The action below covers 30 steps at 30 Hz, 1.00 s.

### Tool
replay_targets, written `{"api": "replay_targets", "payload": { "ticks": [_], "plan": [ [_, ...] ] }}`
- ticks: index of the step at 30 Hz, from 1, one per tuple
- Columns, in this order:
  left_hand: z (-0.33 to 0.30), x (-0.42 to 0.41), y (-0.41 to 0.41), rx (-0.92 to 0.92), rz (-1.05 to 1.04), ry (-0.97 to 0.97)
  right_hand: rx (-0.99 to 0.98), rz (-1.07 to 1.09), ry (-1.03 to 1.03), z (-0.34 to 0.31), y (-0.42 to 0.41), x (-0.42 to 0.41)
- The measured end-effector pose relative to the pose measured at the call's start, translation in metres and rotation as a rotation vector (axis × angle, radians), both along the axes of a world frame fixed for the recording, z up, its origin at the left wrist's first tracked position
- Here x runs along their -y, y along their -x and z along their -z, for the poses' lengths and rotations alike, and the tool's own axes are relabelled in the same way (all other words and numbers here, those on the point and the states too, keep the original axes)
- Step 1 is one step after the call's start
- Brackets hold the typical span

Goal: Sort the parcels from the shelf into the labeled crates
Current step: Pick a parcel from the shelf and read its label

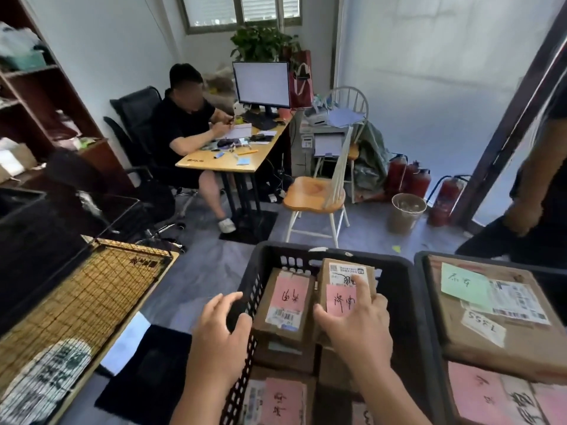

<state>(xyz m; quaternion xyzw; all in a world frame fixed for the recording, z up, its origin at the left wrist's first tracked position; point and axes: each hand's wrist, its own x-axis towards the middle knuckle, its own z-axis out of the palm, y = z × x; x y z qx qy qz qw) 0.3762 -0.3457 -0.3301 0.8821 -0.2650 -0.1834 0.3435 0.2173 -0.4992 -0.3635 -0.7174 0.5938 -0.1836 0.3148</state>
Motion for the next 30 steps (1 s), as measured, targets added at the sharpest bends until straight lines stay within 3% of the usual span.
{"api": "replay_targets", "payload": {
  "ticks": [6, 18, 30],
  "plan": [
    [0.013, 0.012, 0.003, -0.047, 0.009, -0.162, -0.069, 0.064, -0.095, 0.036, -0.022, 0.004],
    [0.014, 0.018, 0.001, -0.021, -0.020, -0.109, -0.125, 0.029, -0.156, 0.044, -0.040, 0.005],
    [0.017, 0.016, -0.017, -0.121, 0.090, -0.090, -0.123, -0.012, 0.060, -0.018, 0.002, -0.007]
  ]
}}
